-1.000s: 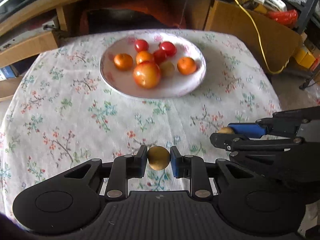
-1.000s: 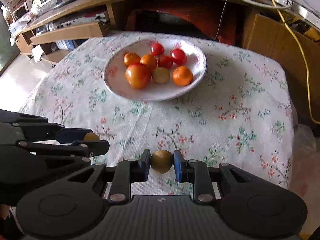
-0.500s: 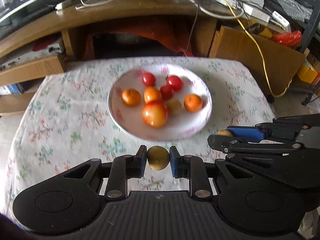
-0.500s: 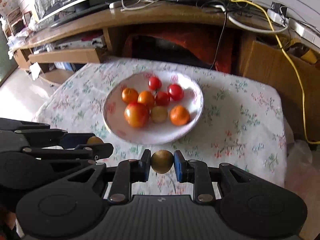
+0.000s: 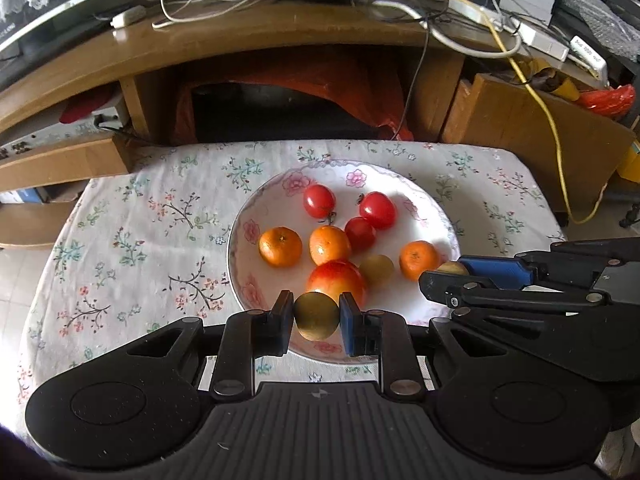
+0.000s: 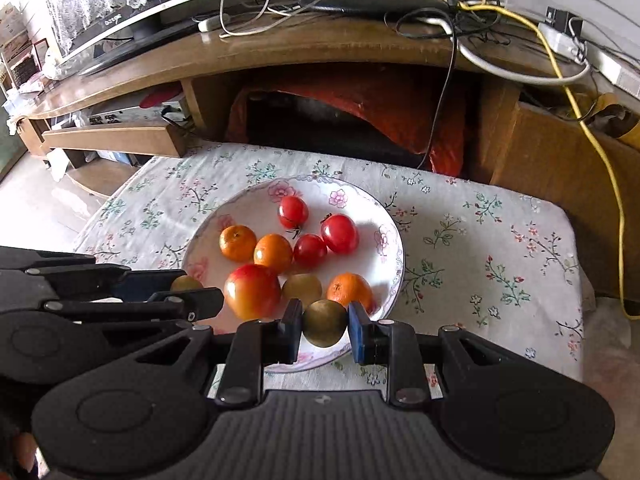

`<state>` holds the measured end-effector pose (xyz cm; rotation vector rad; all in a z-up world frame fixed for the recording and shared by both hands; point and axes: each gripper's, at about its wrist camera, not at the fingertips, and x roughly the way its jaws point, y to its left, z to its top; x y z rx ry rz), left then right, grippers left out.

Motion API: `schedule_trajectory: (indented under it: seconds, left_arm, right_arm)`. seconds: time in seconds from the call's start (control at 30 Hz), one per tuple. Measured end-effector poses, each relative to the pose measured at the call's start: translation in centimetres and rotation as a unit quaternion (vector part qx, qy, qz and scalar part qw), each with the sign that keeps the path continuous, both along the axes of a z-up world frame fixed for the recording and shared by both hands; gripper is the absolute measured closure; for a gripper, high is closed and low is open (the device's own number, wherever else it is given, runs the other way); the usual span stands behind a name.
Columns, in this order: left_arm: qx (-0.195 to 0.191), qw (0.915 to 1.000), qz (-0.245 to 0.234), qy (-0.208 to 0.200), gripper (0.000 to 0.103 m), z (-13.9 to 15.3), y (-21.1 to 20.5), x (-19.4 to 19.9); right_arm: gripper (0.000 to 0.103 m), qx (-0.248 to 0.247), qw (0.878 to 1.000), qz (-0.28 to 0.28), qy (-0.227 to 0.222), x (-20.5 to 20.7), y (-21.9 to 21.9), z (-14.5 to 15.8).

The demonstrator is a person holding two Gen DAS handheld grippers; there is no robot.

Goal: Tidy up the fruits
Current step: 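Lower the kiwi into the bowl and open the left tool while the right tool releases its kiwi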

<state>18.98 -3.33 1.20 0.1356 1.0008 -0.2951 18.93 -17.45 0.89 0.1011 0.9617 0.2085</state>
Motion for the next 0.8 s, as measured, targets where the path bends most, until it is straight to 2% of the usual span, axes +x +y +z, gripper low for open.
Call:
schedule_trajectory:
  seconds: [0.3, 0.8]
  left_arm:
    - [0.000, 0.9999, 0.006, 0.012, 0.073, -0.8, 0.1, 1.0]
    - [0.005, 1.0000, 0.004, -0.002, 0.072, -0.9, 0.1, 1.6]
  right_arm:
    - [0.076, 0.005, 1.000, -0.004, 0.008, 1.1, -0.1, -1.1]
    - [0.076, 0.011, 1.000, -0.011, -0.001, 1.8, -0.2, -1.4]
